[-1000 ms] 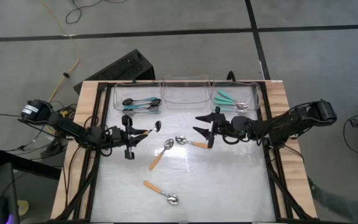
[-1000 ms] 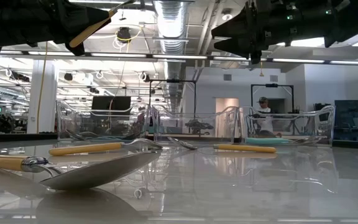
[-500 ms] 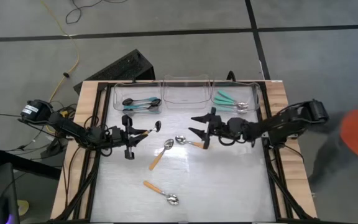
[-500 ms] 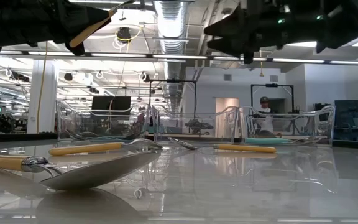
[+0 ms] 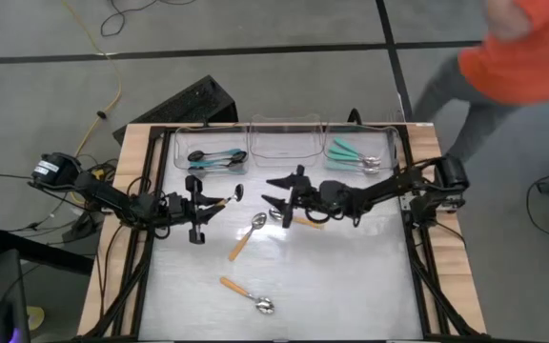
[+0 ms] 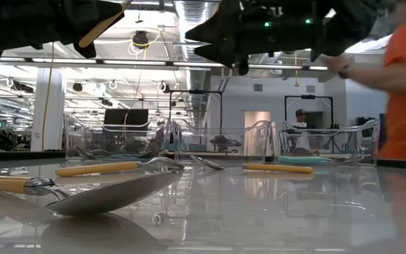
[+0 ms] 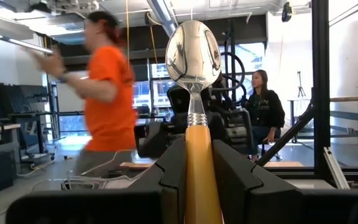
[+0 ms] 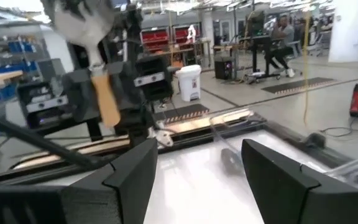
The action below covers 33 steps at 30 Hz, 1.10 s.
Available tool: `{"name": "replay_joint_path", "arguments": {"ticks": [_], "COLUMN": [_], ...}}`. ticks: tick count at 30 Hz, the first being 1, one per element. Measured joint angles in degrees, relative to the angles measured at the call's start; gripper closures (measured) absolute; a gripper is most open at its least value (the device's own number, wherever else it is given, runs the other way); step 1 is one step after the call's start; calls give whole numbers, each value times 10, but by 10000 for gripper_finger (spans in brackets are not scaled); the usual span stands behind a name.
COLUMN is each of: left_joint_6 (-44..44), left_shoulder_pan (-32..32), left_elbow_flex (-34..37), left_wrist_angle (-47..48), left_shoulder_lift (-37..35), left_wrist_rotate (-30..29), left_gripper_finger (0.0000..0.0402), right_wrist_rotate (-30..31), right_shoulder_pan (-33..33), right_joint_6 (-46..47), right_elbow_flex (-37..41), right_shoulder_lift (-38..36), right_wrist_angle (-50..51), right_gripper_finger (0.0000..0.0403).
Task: Sort silverware by color (type)
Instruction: Put the middle left yellow spoon into the top center transparent bin
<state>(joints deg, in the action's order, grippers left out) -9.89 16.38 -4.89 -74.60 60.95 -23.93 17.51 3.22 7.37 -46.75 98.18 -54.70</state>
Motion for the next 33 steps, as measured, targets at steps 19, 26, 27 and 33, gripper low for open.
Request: {"name": "replay_joint_path", "arguments": {"ticks": [19,26,27,33], "left_joint_6": [2,0,-1,0], "left_shoulder_pan": [0,0,0,0], "left_elbow_flex": [0,0,0,0], "left_wrist_angle": [1,2,2,2], "left_shoulder_lift": [0,0,0,0], "left_wrist_rotate": [7,7,7,7], "left_gripper_finger": [361,361,361,361], "right_wrist_rotate": [-80,-127,-129,-130], "right_shoulder_pan": [-6,-6,-5,5], "right_joint_6": [-91,-94,-95,-124], "right_elbow_flex": [-212,-237,-239,-240], "right_shoulder_lift": [91,91,91,91], "right_wrist_angle": [177,177,178,162], "right_gripper_finger": [82,55,55,59]}}
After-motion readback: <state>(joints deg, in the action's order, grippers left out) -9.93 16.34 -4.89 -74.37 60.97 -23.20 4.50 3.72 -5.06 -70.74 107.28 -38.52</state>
